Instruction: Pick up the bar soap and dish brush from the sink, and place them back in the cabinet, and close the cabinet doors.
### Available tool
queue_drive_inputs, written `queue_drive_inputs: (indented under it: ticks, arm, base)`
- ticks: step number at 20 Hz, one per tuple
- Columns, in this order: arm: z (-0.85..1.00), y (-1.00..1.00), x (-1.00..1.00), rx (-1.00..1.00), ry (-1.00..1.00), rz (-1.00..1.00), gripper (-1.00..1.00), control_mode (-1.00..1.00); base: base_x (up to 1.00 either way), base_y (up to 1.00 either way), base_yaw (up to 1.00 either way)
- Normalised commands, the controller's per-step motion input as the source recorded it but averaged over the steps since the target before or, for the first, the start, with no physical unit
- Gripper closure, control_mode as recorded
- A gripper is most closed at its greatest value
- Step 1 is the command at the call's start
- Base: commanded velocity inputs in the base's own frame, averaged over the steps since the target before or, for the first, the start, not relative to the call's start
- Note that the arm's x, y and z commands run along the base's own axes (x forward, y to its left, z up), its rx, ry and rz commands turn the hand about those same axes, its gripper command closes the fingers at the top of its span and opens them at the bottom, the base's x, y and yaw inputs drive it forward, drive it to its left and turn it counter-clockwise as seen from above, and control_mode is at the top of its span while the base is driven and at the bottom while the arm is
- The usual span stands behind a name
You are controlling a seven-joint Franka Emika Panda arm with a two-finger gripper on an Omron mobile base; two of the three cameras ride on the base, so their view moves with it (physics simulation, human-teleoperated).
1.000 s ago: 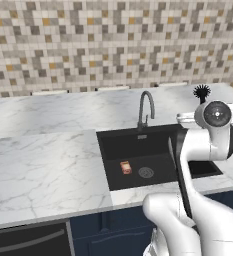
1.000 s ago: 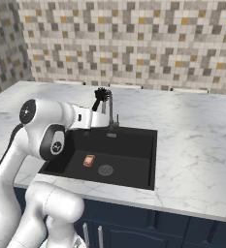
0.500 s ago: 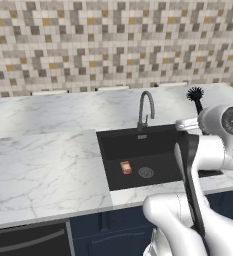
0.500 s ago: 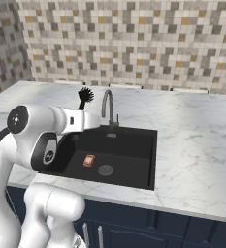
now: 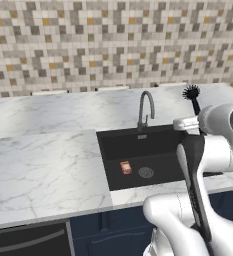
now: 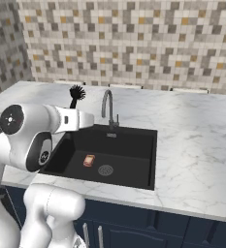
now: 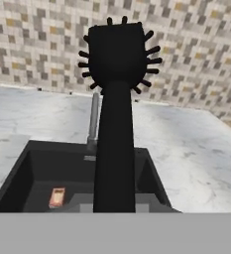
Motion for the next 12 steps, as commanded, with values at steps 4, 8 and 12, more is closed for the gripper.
queue_drive_inputs:
  ticks: [4, 8, 12]
  arm:
    - [0.08, 0.00, -0.17, 0.19, 0.00, 0.00, 1.00, -1.00]
    - [0.05, 0.00, -0.14, 0.11, 0.00, 0.00, 1.00, -1.00]
    - [0.17, 0.00, -0.04, 0.06, 0.00, 0.00, 1.00, -1.00]
  base:
    - [0.00, 0.00, 0.00]
    - [0.00, 0.00, 0.00]
    - [0.00, 0.00, 0.00]
